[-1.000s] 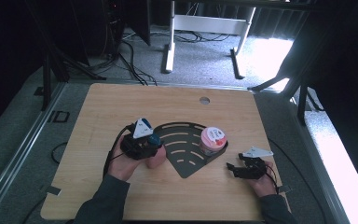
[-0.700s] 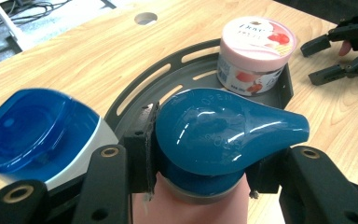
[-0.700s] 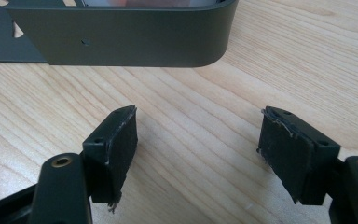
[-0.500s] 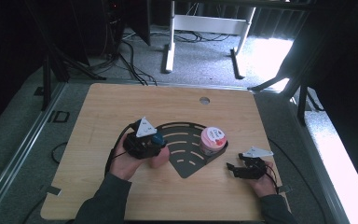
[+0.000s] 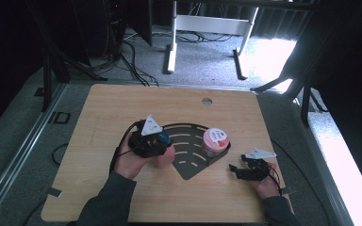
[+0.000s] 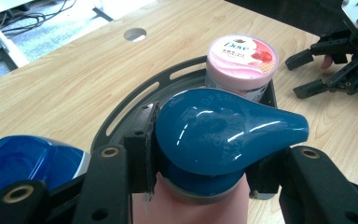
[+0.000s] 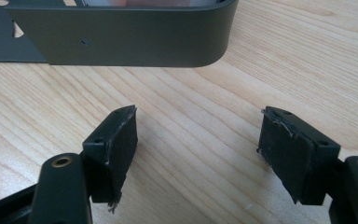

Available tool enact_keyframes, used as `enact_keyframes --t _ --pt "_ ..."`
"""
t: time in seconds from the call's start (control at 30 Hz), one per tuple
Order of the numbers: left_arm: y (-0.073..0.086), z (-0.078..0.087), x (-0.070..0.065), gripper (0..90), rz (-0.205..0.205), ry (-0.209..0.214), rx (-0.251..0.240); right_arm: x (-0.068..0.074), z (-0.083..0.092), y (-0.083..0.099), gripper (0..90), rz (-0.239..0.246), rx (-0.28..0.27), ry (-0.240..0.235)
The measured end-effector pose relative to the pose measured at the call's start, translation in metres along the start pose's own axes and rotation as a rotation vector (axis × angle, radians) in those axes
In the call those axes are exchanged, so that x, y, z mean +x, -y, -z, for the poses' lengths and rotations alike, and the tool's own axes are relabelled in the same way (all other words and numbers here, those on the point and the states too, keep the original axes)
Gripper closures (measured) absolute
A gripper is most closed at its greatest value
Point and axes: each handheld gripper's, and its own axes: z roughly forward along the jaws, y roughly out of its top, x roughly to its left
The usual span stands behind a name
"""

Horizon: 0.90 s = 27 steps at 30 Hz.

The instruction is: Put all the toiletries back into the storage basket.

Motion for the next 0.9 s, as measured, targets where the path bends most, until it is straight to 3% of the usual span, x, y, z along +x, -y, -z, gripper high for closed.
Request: enact_keyframes --t 0.9 --pt "-0.013 -0.016 -0.002 52.9 0.002 0.016 -0.011 0.0 0.0 0.0 27.5 0.0 0.0 -0.001"
